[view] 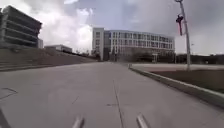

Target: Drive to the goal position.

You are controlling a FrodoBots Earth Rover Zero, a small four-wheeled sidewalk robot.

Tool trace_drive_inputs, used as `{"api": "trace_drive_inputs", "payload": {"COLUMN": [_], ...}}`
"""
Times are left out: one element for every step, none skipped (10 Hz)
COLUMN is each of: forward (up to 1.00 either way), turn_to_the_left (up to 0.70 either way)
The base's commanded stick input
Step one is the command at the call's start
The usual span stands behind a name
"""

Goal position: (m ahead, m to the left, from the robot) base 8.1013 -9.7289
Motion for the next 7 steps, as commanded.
{"api": "trace_drive_inputs", "payload": {"forward": [0.7, 0.7, 0.7, 0.7, 0.7, 0.7, 0.7], "turn_to_the_left": [0.3, 0.35, 0.16, 0.0, 0.0, 0.0, 0.0]}}
